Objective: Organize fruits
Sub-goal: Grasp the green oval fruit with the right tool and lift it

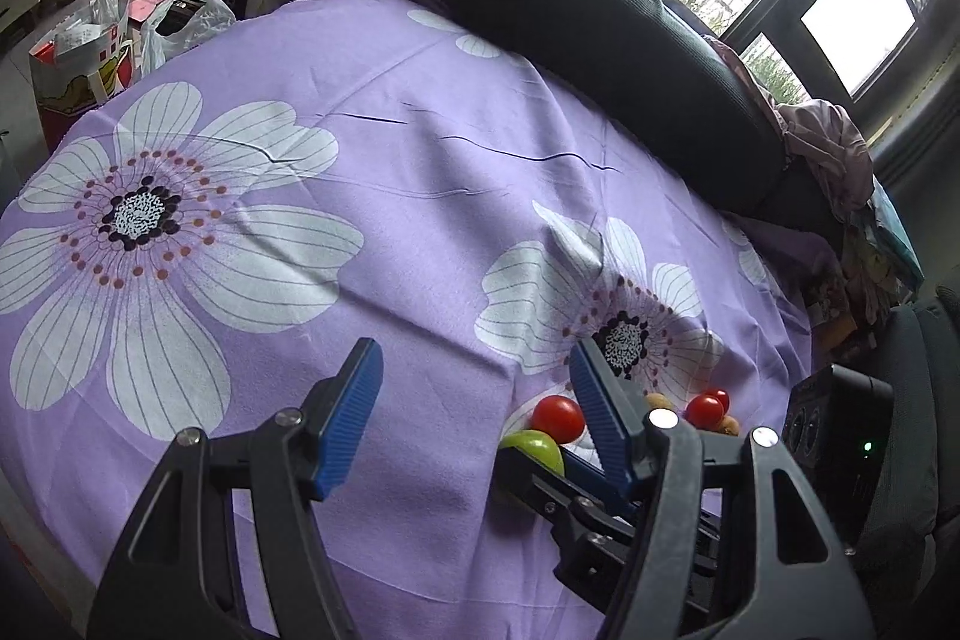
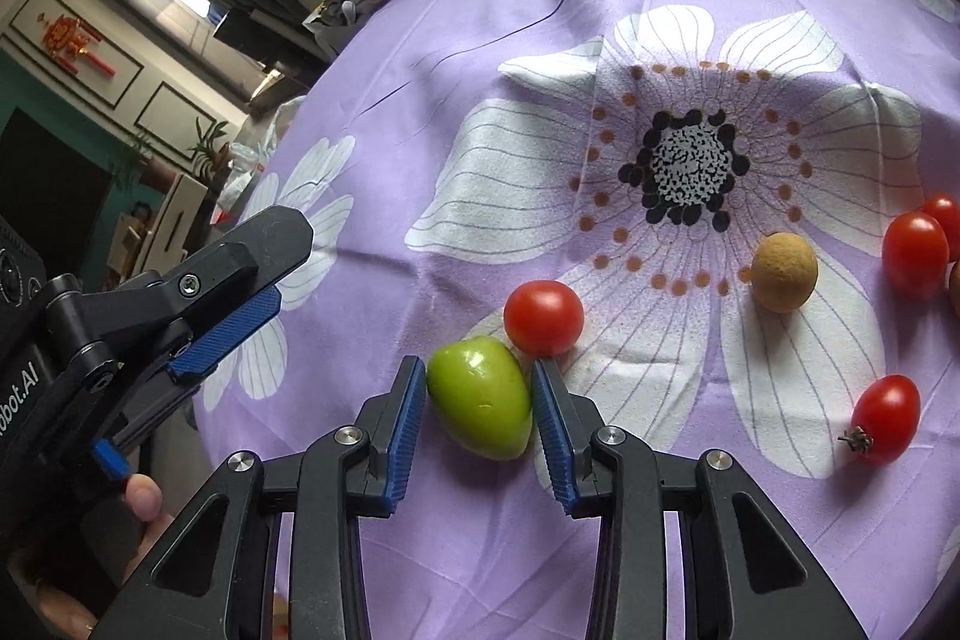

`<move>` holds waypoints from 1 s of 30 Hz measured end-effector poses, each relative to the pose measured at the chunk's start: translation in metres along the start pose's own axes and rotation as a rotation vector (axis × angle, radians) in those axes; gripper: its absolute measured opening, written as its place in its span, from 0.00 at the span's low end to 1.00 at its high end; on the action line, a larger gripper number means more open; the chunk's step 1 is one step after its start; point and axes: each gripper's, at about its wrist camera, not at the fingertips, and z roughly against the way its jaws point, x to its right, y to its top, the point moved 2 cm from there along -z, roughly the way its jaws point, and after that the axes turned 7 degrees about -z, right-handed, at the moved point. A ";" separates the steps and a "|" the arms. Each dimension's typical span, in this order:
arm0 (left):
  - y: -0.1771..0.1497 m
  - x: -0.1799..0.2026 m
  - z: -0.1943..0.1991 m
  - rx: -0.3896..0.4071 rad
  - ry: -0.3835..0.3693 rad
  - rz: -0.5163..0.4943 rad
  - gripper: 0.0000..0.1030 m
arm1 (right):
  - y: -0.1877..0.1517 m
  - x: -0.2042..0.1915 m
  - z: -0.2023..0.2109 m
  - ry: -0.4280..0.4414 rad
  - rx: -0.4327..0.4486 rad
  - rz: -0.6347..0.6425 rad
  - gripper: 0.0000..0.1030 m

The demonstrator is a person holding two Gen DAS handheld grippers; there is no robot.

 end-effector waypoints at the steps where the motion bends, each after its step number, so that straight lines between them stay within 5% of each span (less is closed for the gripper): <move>1: 0.000 0.001 0.000 -0.002 0.002 -0.005 0.63 | -0.001 -0.002 -0.001 -0.007 0.010 0.010 0.36; 10: -0.009 0.021 -0.005 -0.040 0.000 -0.091 0.63 | -0.004 0.018 0.030 -0.045 0.058 -0.043 0.36; 14: -0.017 0.042 -0.009 -0.074 -0.033 -0.162 0.63 | -0.004 0.047 0.059 -0.171 0.114 -0.069 0.36; 18: -0.028 0.068 -0.015 -0.105 -0.067 -0.237 0.63 | -0.008 0.076 0.065 -0.264 0.060 -0.138 0.36; 23: -0.038 0.088 -0.022 -0.140 -0.079 -0.278 0.62 | -0.005 0.094 0.068 -0.236 0.041 -0.215 0.36; 30: -0.047 0.100 -0.028 -0.194 -0.134 -0.310 0.58 | -0.005 0.108 0.105 -0.170 0.137 -0.261 0.36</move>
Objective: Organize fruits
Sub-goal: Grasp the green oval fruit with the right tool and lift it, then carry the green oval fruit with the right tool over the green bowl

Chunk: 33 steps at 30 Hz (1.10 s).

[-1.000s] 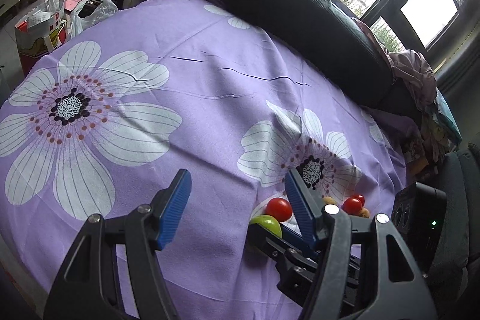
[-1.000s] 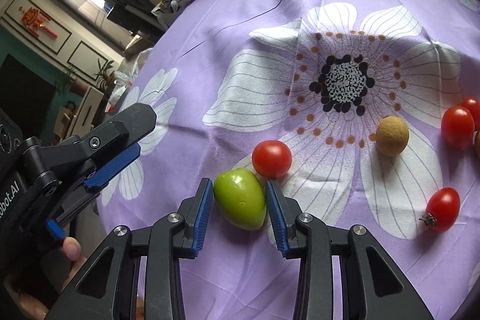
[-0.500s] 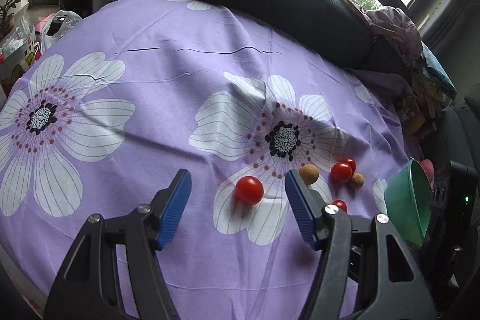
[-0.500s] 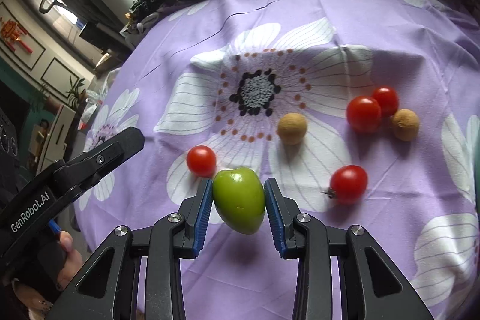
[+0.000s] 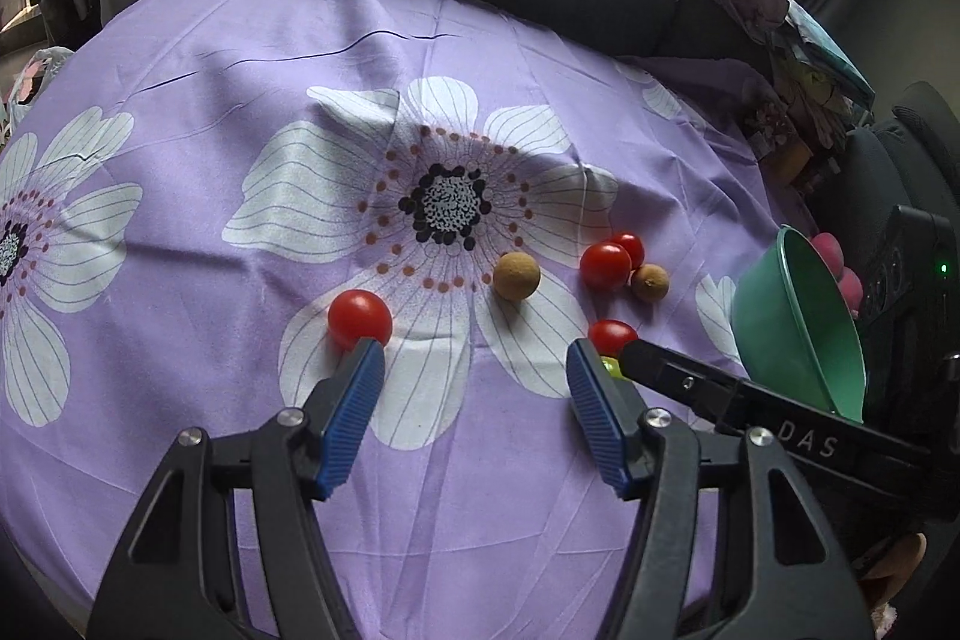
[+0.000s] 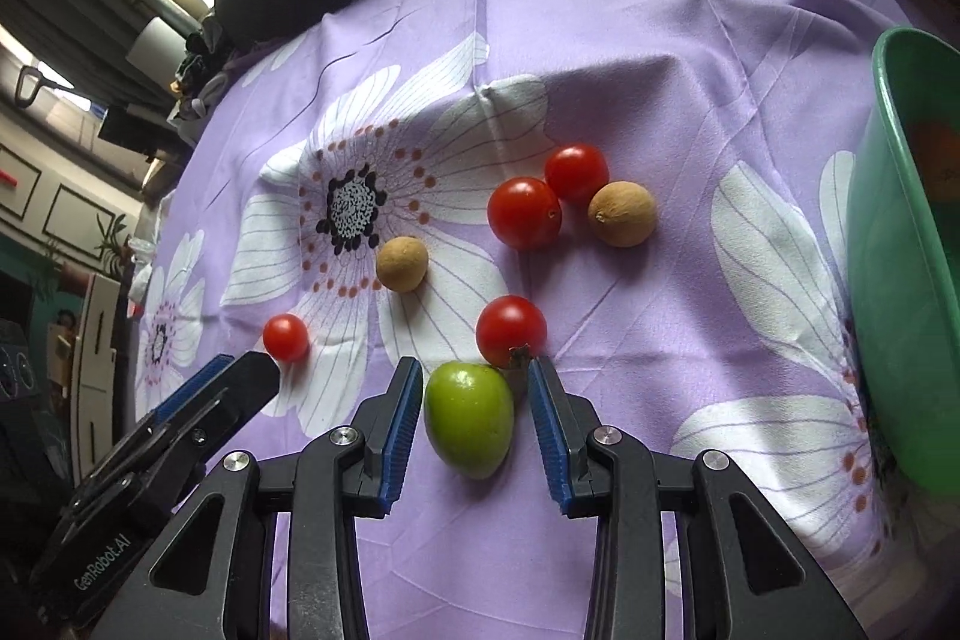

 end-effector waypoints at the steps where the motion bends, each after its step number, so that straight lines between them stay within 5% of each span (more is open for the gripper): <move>1: -0.001 0.003 -0.001 -0.010 -0.022 -0.007 0.57 | 0.001 0.001 0.006 0.016 0.021 -0.002 0.36; 4: -0.004 0.016 -0.005 -0.030 -0.110 -0.029 0.53 | 0.006 0.001 0.012 0.039 0.059 0.004 0.36; 9: -0.014 0.036 -0.025 -0.113 -0.199 -0.065 0.41 | 0.009 0.003 -0.005 0.151 -0.027 -0.060 0.36; 13: -0.017 0.046 -0.032 -0.136 -0.237 -0.078 0.41 | 0.004 -0.006 -0.016 0.146 -0.064 -0.033 0.36; 19: -0.018 0.045 -0.044 -0.157 -0.185 -0.072 0.30 | -0.002 -0.007 -0.032 0.082 -0.107 -0.017 0.36; 33: -0.018 0.049 -0.050 -0.156 -0.164 -0.076 0.31 | -0.003 -0.005 -0.038 0.083 -0.113 -0.008 0.36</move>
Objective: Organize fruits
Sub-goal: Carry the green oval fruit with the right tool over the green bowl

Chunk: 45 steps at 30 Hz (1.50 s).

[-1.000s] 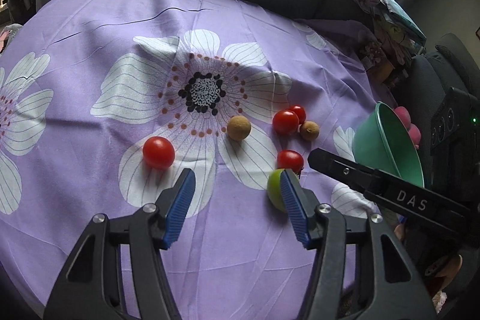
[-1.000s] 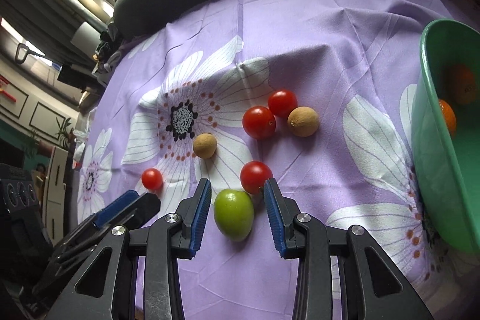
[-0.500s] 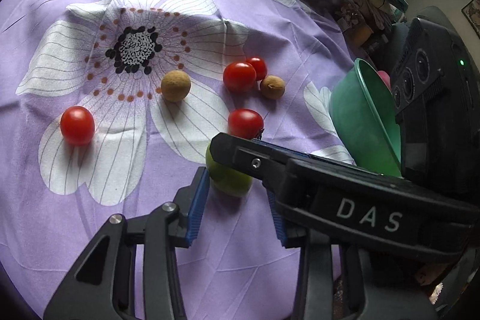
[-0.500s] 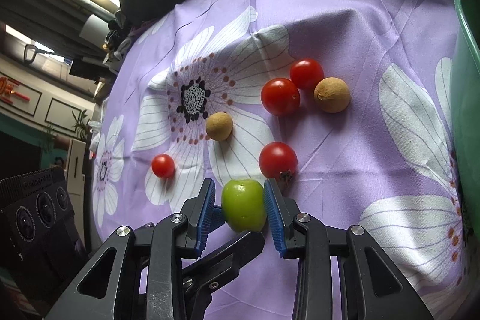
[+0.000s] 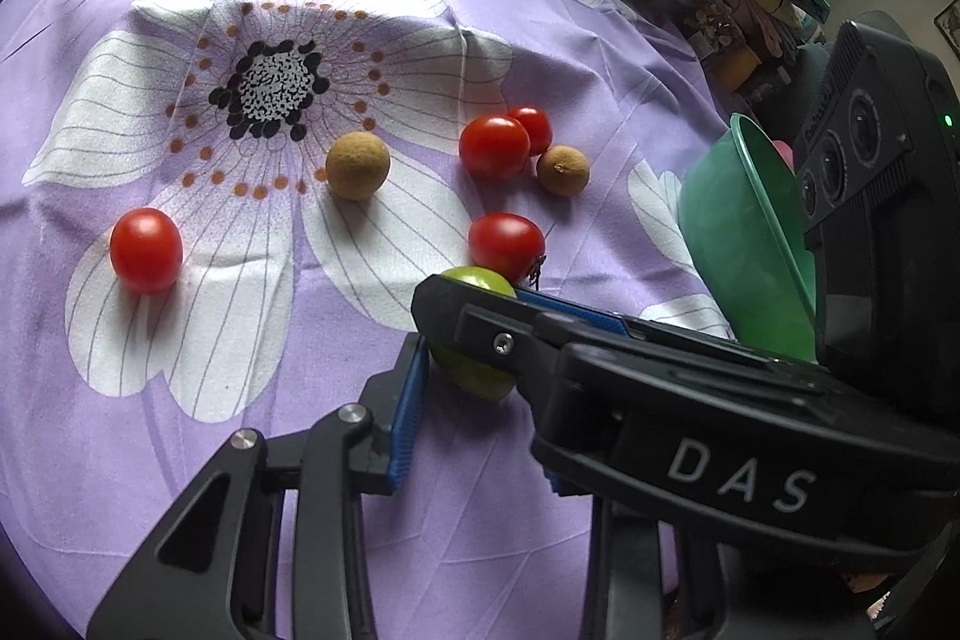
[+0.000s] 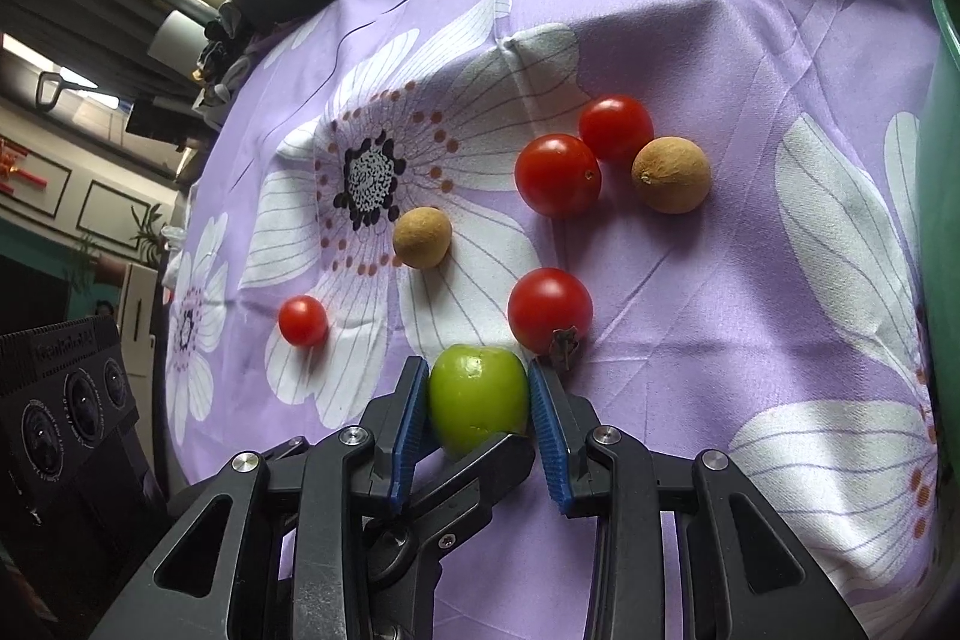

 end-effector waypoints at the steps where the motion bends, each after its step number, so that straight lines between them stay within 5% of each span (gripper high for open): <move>1: 0.001 0.002 0.002 0.011 0.002 -0.007 0.31 | 0.000 -0.001 0.002 0.004 0.005 0.004 0.36; 9: 0.017 0.042 0.034 0.175 0.034 -0.128 0.31 | 0.003 -0.010 0.057 0.059 0.168 0.047 0.36; 18: 0.039 0.101 0.049 0.264 0.023 -0.301 0.31 | 0.006 0.009 0.125 0.093 0.362 0.029 0.36; 45: 0.051 0.202 0.003 0.208 -0.090 -0.535 0.31 | 0.001 0.098 0.193 0.060 0.553 -0.171 0.36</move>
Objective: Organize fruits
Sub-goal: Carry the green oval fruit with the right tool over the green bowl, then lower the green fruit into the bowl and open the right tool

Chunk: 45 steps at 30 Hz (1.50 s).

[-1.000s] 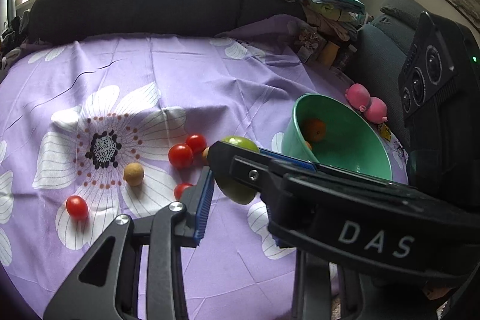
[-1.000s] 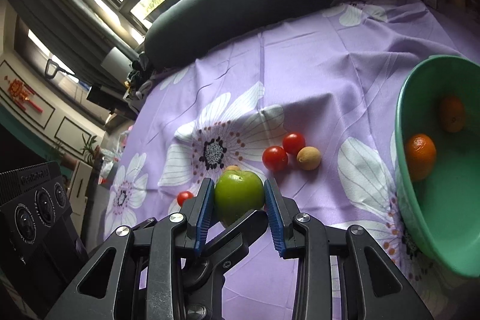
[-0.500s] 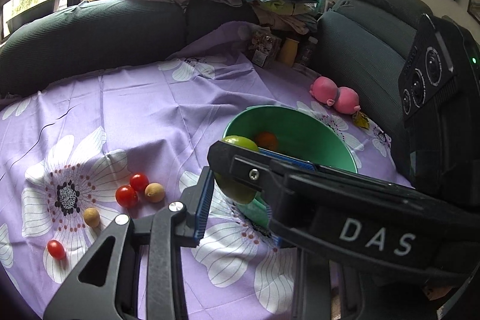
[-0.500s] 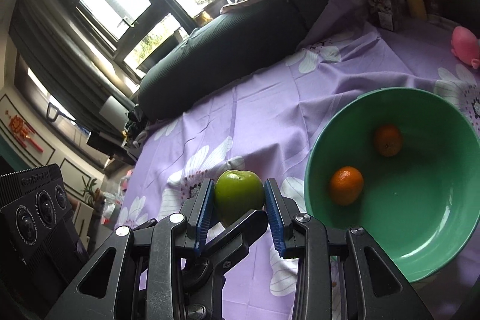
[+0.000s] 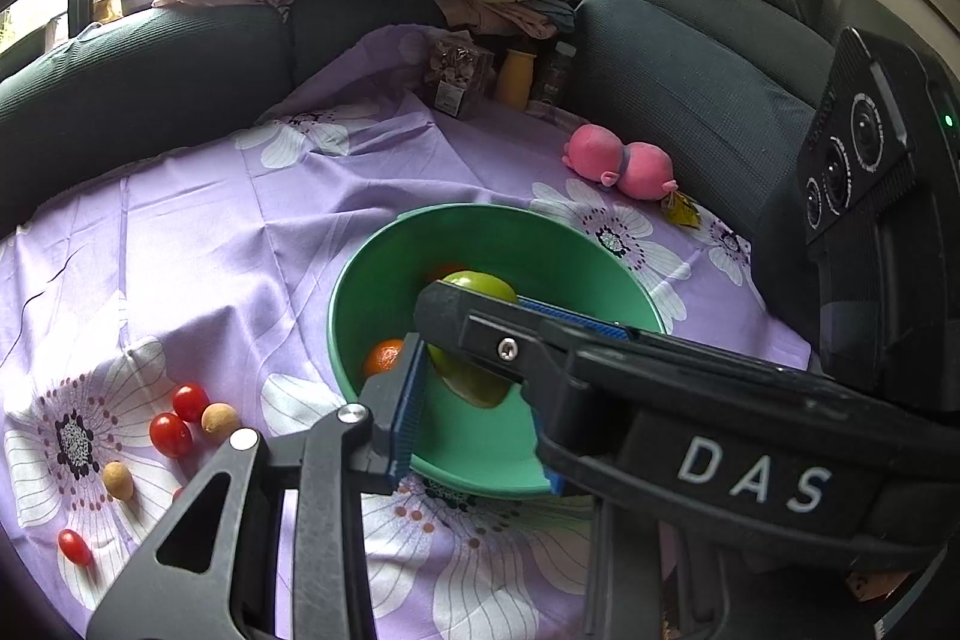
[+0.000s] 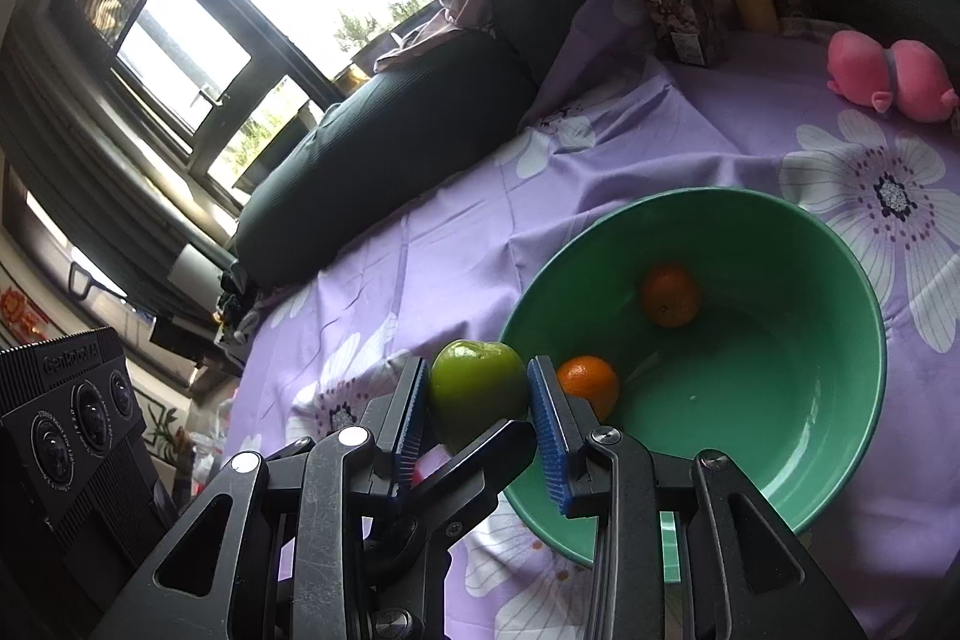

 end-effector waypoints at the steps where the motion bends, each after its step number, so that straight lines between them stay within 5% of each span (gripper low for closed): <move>1: 0.002 0.002 -0.003 -0.004 -0.007 -0.005 0.31 | 0.001 0.003 0.001 -0.004 0.003 -0.008 0.36; 45: 0.002 0.023 -0.064 -0.123 -0.131 -0.016 0.31 | 0.010 0.058 -0.004 -0.158 -0.022 -0.122 0.36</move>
